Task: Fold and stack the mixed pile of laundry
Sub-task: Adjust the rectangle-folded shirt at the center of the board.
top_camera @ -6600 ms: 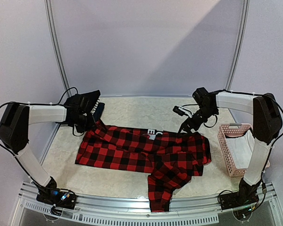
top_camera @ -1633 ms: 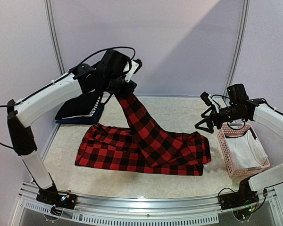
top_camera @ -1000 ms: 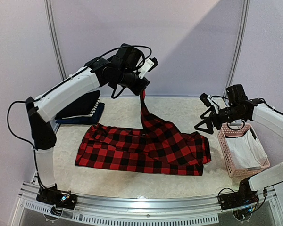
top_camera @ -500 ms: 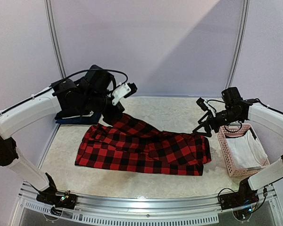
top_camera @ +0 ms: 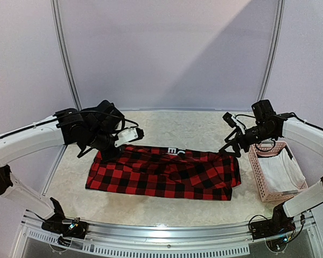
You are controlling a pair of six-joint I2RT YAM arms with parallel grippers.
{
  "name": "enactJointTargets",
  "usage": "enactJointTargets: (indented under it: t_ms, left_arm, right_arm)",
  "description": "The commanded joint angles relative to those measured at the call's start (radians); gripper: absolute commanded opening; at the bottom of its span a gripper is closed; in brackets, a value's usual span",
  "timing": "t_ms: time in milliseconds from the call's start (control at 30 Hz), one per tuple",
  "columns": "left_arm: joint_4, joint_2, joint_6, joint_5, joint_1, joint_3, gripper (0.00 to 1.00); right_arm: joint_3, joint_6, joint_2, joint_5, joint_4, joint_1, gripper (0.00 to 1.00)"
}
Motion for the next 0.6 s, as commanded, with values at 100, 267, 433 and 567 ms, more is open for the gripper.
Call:
enactJointTargets:
  t_ms: [100, 267, 433, 567]
  left_arm:
    - [-0.114, -0.12, -0.412, -0.164, -0.012, -0.036, 0.17]
    - [-0.044, -0.28, -0.957, -0.204, -0.02, -0.234, 0.37]
    - [0.04, -0.448, -1.285, -0.241, -0.009, -0.434, 0.44]
    - [0.111, -0.498, -1.327, -0.212, 0.028, -0.517, 0.49]
  right_arm:
    - [-0.003, -0.007, 0.002, -0.002, -0.007, 0.005, 0.99]
    - [0.008, -0.01, 0.021, -0.005, -0.014, 0.007, 0.99]
    - [0.009, -0.011, 0.027, -0.008, -0.018, 0.016, 0.99]
    - [0.009, -0.011, 0.033, -0.006, -0.021, 0.024, 0.99]
